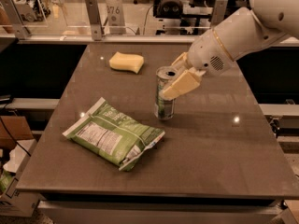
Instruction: Move redbull can near green jalapeno chip bag
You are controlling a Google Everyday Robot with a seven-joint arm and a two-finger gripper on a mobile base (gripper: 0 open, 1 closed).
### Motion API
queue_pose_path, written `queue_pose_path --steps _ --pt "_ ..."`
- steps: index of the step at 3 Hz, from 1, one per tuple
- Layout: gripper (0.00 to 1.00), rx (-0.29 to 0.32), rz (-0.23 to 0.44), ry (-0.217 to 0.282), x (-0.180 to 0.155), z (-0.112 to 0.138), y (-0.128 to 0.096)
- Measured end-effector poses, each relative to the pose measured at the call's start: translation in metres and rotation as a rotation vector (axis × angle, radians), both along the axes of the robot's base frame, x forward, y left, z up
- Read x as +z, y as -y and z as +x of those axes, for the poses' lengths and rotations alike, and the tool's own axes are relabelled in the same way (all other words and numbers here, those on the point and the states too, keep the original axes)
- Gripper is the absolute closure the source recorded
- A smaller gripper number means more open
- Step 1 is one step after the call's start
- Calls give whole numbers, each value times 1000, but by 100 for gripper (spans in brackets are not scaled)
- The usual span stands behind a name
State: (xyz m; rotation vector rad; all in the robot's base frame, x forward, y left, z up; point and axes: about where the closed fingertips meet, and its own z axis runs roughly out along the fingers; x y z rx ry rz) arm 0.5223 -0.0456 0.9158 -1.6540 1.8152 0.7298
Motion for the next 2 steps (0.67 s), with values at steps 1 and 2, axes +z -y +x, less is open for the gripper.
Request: queue_pose_path --steps 1,2 --pt "100 29 9 19 -5 -2 -13" --pt "84 48 17 35 -10 -3 -21"
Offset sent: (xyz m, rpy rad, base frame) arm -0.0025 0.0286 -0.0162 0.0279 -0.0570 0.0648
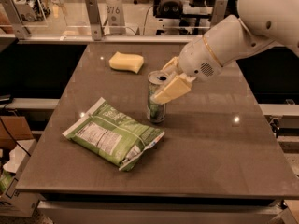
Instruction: Move redbull can near green jalapeno chip bag
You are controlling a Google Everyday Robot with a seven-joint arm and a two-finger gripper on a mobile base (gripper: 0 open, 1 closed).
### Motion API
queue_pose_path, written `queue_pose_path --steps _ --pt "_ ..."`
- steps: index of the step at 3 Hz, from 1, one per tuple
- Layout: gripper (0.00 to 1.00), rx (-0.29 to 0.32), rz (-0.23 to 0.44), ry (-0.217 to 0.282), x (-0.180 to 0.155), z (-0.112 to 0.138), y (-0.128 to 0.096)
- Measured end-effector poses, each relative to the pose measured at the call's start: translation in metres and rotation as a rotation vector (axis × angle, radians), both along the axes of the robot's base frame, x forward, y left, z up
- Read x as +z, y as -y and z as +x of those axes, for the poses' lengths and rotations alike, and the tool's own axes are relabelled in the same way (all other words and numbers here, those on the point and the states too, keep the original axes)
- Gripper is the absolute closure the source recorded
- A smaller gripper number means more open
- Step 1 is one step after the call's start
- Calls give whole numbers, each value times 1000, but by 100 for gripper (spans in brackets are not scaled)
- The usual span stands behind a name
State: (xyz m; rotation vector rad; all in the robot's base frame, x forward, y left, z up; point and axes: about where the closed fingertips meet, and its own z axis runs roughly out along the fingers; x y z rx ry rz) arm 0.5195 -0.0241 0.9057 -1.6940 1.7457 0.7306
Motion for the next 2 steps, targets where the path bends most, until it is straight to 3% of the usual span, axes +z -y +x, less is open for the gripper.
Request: queue_pose_path --steps 2 --pt "38 31 19 -17 -8 -3 -12"
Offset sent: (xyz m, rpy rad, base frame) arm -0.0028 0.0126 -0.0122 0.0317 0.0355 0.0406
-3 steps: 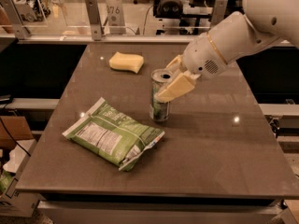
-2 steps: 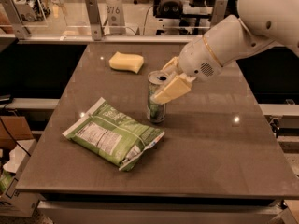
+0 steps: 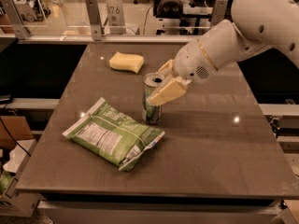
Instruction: Move redbull can near green jalapeno chip bag
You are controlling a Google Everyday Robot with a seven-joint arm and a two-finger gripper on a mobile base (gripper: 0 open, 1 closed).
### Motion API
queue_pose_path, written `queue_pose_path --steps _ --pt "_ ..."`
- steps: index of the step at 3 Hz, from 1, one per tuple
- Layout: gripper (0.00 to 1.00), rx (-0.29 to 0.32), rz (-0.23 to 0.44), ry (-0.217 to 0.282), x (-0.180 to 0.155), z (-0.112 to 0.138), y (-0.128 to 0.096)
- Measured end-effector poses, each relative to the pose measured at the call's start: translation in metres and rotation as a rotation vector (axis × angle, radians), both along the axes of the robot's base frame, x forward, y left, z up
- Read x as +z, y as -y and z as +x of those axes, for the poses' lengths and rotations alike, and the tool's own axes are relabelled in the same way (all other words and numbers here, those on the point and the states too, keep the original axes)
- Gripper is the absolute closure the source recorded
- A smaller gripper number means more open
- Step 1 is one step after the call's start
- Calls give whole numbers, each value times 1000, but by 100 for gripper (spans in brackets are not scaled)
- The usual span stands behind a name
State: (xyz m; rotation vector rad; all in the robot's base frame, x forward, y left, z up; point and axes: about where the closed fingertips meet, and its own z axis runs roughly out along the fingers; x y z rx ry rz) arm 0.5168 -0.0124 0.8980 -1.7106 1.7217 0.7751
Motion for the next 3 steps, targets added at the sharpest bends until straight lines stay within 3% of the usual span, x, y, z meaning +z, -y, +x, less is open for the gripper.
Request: queue_pose_path --steps 1,2,3 --pt "13 3 -1 0 0 -1 -2" --pt "0 7 -1 0 0 -1 -4" --pt "0 7 -1 0 0 -1 -4"
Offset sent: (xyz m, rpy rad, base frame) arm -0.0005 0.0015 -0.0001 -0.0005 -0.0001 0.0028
